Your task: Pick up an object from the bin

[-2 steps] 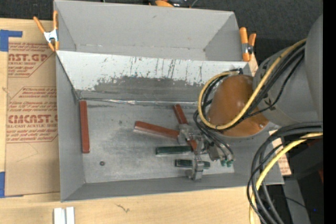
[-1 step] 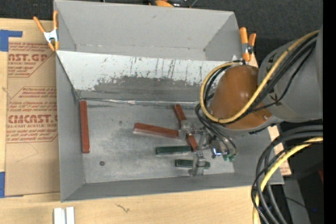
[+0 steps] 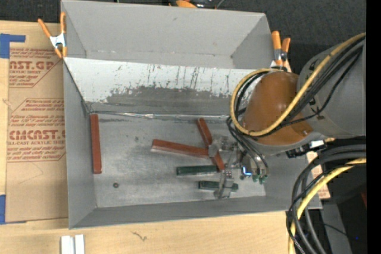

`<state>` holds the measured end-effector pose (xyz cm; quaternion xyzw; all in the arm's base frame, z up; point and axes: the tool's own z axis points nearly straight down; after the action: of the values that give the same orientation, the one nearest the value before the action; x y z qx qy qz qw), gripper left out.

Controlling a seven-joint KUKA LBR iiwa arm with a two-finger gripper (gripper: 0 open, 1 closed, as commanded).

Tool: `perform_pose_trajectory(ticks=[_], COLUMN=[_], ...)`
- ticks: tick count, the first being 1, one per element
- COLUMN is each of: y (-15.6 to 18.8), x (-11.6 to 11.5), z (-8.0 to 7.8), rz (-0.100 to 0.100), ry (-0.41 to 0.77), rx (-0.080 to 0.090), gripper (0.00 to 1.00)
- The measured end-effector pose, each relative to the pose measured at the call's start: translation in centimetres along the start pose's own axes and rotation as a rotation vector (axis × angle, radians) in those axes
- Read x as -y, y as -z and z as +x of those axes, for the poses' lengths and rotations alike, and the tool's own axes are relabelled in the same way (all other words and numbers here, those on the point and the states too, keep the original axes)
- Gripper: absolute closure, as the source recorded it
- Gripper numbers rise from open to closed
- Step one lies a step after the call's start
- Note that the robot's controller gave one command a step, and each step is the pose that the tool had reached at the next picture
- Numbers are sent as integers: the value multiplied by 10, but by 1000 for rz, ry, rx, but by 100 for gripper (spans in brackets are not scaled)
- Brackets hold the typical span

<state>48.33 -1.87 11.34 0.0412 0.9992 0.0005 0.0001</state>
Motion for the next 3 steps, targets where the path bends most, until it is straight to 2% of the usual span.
perform_pose_trajectory(ticks=[1,2,3], y=[-44,-43,-45], x=[-29,-29,-29], z=[4,2,4], rz=[0,0,1], ry=[25,24,25], rx=[5,8,0], gripper=[0,0,100])
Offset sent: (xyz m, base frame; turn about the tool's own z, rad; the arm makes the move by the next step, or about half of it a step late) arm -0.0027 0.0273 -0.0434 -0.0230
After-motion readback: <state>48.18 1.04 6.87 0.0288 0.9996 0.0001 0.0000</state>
